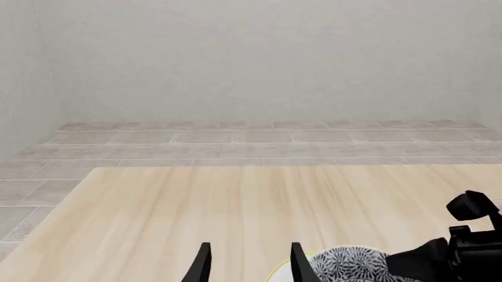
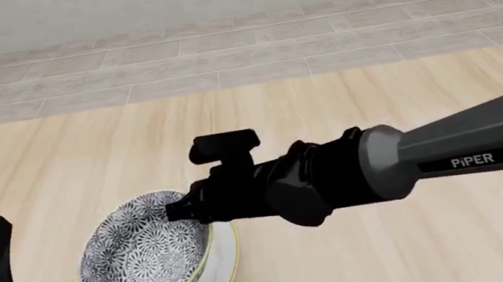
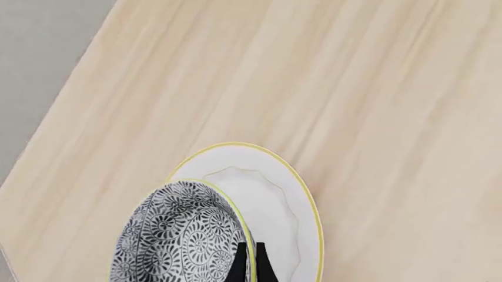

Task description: Put the bowl on the plate.

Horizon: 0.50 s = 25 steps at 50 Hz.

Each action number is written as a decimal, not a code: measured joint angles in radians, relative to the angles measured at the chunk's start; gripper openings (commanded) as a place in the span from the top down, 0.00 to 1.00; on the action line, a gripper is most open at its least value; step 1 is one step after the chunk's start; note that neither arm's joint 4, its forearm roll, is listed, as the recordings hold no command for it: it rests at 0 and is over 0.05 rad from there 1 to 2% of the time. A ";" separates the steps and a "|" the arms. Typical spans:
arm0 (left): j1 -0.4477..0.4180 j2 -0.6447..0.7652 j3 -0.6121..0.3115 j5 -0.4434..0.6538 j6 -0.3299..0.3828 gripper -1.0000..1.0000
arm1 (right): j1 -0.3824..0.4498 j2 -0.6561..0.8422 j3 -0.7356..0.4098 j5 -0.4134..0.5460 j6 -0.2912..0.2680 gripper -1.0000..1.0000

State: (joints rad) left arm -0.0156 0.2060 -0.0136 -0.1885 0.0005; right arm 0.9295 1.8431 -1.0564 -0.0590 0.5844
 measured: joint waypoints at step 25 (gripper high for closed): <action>-0.004 -0.002 0.000 0.001 0.002 0.00 | -0.012 0.038 0.003 -0.011 0.004 1.00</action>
State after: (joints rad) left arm -0.0192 0.2039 -0.0133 -0.1871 0.0021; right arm 0.9175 1.8809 -1.0532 -0.0700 0.5885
